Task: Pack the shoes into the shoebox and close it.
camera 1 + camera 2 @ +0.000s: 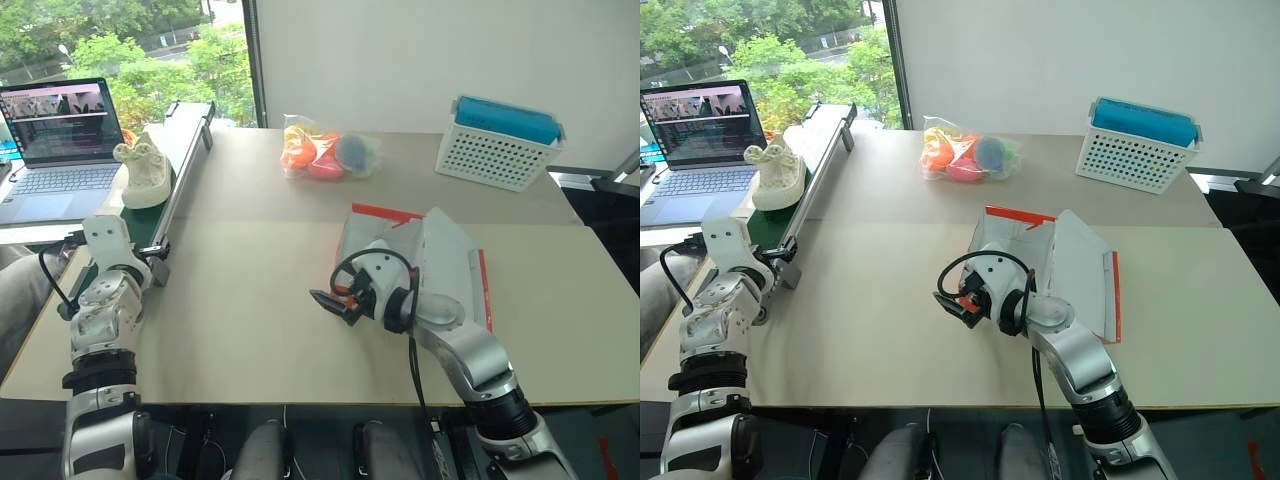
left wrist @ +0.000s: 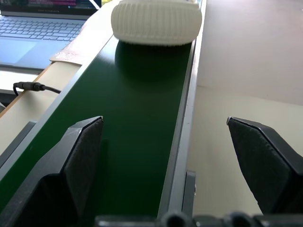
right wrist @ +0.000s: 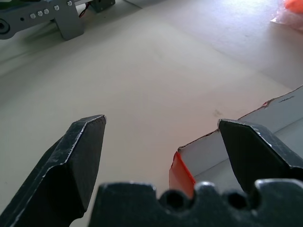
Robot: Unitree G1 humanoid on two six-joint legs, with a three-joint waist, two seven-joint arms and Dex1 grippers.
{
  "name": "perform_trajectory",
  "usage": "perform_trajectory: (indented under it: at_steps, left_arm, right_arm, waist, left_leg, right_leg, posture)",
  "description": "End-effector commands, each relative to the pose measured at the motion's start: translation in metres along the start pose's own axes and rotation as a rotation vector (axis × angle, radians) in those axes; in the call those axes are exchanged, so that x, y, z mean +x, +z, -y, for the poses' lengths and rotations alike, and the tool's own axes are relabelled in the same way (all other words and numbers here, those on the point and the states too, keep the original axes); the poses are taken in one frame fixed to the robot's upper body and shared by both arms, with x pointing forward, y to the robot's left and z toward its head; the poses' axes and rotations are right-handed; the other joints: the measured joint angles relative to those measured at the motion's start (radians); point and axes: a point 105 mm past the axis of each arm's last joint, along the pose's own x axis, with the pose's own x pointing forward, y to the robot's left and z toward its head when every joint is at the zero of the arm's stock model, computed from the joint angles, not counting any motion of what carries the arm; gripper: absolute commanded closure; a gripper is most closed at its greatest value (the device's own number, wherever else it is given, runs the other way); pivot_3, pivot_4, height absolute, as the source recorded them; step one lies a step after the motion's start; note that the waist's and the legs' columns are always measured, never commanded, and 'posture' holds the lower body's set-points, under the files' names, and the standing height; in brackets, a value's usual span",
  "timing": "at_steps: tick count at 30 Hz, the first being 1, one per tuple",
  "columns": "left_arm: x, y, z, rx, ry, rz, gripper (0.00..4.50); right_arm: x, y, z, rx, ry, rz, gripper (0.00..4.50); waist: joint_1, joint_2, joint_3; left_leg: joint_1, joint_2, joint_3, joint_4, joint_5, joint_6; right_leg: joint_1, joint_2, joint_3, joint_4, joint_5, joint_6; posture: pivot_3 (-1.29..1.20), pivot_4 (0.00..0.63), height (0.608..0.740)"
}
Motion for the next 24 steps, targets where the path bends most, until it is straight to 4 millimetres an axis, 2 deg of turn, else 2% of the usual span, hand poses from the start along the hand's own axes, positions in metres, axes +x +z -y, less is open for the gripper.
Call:
perform_trajectory:
  at_steps: [1,8,22,24]
  left_arm:
    - [0.002,0.030,0.006,-0.001,-0.012,0.105,0.00]
    - [0.003,0.042,0.011,-0.016,-0.020,0.161,0.00]
    - [0.003,0.037,0.016,-0.025,-0.020,0.153,0.00]
    - [0.000,0.034,0.006,0.010,0.039,0.141,0.00]
  right_arm:
    - [-0.002,0.008,0.004,-0.009,-0.022,0.039,0.04]
    - [-0.001,0.006,0.003,-0.001,-0.027,0.037,0.04]
    - [-0.002,0.004,0.007,-0.002,-0.045,0.027,0.04]
    - [-0.004,0.004,0.011,0.000,-0.054,0.026,0.04]
  waist:
    - [0.000,0.000,0.000]
    - [-0.001,0.000,0.000]
    - [0.006,0.000,0.000]
    - [0.008,0.000,0.000]
  left_leg:
    - [0.000,0.000,0.000,0.000,0.000,0.000]
    - [0.000,0.000,0.000,0.000,0.000,0.000]
    - [0.000,0.000,0.000,0.000,0.000,0.000]
    - [0.000,0.000,0.000,0.000,0.000,0.000]
  right_leg:
    - [0.000,0.000,0.000,0.000,0.000,0.000]
    - [0.000,0.000,0.000,0.000,0.000,0.000]
    - [0.000,0.000,0.000,0.001,0.000,0.000]
    - [0.000,0.000,0.000,0.001,0.000,0.000]
  posture:
    - [0.00,0.150,0.705]
    - [0.00,0.150,0.705]
    - [0.00,0.150,0.705]
    - [0.00,0.150,0.705]
